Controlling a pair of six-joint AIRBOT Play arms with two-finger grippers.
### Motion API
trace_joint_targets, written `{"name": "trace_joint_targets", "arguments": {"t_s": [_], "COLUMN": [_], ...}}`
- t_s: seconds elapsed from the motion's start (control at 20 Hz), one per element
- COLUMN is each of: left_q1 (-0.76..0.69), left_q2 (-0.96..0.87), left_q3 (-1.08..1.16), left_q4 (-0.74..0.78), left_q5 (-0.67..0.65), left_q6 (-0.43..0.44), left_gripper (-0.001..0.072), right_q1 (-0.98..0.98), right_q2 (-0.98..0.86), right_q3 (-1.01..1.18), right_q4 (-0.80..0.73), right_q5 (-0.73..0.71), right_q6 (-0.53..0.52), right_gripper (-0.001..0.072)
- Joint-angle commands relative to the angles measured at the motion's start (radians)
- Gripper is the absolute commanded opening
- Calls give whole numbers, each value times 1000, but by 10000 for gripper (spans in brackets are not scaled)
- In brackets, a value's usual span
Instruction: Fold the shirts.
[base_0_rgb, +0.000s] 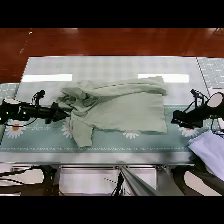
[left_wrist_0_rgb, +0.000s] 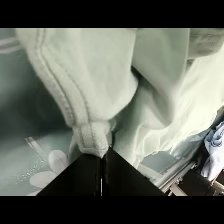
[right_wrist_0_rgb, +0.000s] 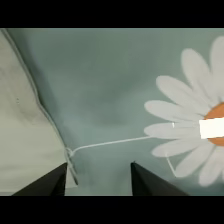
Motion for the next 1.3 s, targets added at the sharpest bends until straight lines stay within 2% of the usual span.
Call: {"name": "trace_joint_targets", "arguments": {"t_s": [0.0, 0.3, 0.4, 0.45, 0.5, 0.55, 0.6, 0.75, 0.9, 1.0, 1.1, 1.25], "left_q1": [1, 1, 1, 1, 1, 1, 2, 2, 2, 2, 2, 2], "left_q2": [1, 0, 0, 1, 1, 4, 14, 114, 297, 443, 586, 776], "left_q3": [1, 1, 1, 1, 2, 11, 26, 117, 255, 389, 535, 728], "left_q4": [-1, -1, -1, -3, -10, -10, -10, -32, -183, -280, -309, -299], "left_q5": [-6, -4, -3, -3, -4, -12, -21, -33, -31, -8, 62, 251], "left_q6": [2, 2, 2, 11, 42, 59, 62, 63, 136, 137, 137, 138], "left_gripper": [15, 15, 15, 15, 15, 15, 14, 14, 13, 14, 14, 14], "right_q1": [0, 2, 29, 68, 107, 140, 157, 160, 148, 149, 149, 149], "right_q2": [22, 22, 22, 22, 22, 23, 24, 97, 246, 356, 455, 565], "right_q3": [-96, -234, -257, -257, -257, -251, -232, -104, 97, 250, 397, 579], "right_q4": [175, 383, 509, 525, 534, 540, 540, 520, 500, 471, 414, 307], "right_q5": [-74, -213, -286, -320, -348, -360, -349, -283, -293, -364, -473, -592], "right_q6": [-50, -82, -124, -123, -128, -146, -169, -237, -246, -248, -248, -224], "right_gripper": [487, 485, 430, 394, 316, 130, 33, 33, 34, 35, 35, 34]}}
